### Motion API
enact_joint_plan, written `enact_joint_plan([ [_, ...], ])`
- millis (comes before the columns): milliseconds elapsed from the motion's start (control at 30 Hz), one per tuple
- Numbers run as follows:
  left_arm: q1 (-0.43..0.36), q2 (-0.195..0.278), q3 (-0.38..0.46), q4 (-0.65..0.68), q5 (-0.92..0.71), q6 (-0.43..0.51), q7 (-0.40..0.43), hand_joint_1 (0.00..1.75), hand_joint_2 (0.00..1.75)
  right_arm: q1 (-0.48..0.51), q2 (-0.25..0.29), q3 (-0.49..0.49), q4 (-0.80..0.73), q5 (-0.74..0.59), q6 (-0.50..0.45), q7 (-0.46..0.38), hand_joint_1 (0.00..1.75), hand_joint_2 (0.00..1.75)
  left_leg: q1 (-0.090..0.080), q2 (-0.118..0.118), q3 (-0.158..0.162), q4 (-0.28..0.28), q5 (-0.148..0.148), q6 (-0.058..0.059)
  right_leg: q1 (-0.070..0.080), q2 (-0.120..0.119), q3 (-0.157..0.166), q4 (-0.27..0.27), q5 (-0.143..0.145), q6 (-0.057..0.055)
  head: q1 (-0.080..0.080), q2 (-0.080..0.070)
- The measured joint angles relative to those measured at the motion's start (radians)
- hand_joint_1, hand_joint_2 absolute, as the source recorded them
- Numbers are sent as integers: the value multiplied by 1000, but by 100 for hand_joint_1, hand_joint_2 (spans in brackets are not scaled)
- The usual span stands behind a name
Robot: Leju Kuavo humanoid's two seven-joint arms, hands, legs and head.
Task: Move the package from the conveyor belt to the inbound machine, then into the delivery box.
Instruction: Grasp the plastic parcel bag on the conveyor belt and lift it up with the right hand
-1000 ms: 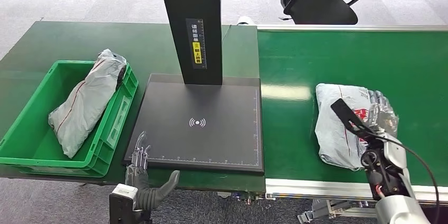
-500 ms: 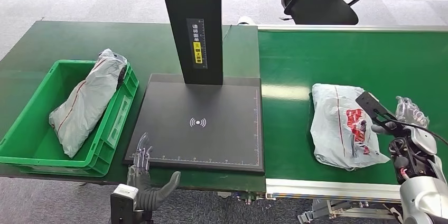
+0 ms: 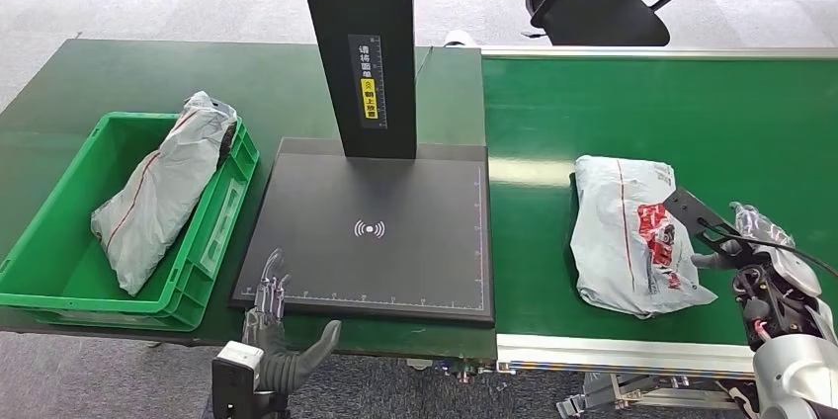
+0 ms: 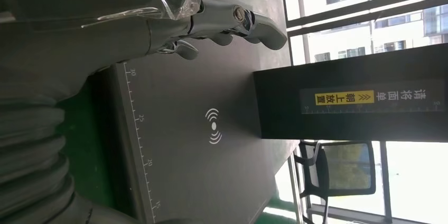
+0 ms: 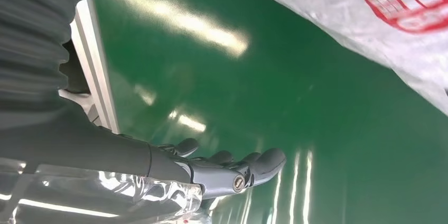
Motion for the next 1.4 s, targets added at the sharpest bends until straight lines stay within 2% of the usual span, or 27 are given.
enact_joint_plan([
  [300, -11, 0, 0, 17, 5, 3, 0, 0, 175, 41, 17, -10, 13, 4, 20, -50, 0, 175, 0, 0, 0, 0, 0, 0, 0, 0, 0, 0, 0, 0, 0, 0],
  [433, -17, 0, 0, 26, 10, 0, -1, 0, 175, 56, 32, -13, 16, -2, 12, -129, 0, 175, 0, 0, 0, 0, 0, 0, 0, 0, 0, 0, 0, 0, 0, 0],
  [600, -17, 0, 1, 28, 11, -6, -13, 0, 175, 63, 73, -13, 9, -5, -137, -301, 0, 175, 0, 0, 0, 0, 0, 0, 0, 0, 0, 0, 0, 0, 0, 0],
  [867, -17, 0, 4, 38, 8, -15, -32, 0, 175, 60, 140, -13, -14, 15, -381, -404, 0, 175, 0, 0, -1, 0, 0, 0, 0, 0, 0, 0, 0, 0, 0, 0],
  [933, -18, 0, 4, 41, 8, -14, -33, 0, 175, 59, 152, -13, -18, 11, -417, -418, 0, 175, 0, 0, -1, 0, 0, 0, 0, 0, 0, 0, 0, 0, 0, 0],
  [1033, -18, 0, 4, 46, 8, -13, -33, 0, 175, 58, 166, -13, -19, 4, -376, -415, 0, 175, 0, 0, 0, 0, 0, 0, 0, 0, 0, 0, 0, 0, 0, 0],
  [1267, -20, 1, 4, 50, 12, -9, -31, 0, 175, 61, 182, -13, -3, 2, -77, -319, 0, 175, 0, 0, 0, 0, 0, 0, 0, 0, 0, 0, 0, 0, 0, 0],
  [1400, -24, 2, 4, 52, 15, -5, -30, 0, 175, 62, 183, -13, 8, 6, -14, -282, 0, 175, 0, 0, 0, 0, 0, 0, 0, 0, 0, 0, 0, 0, 0, 0],
])
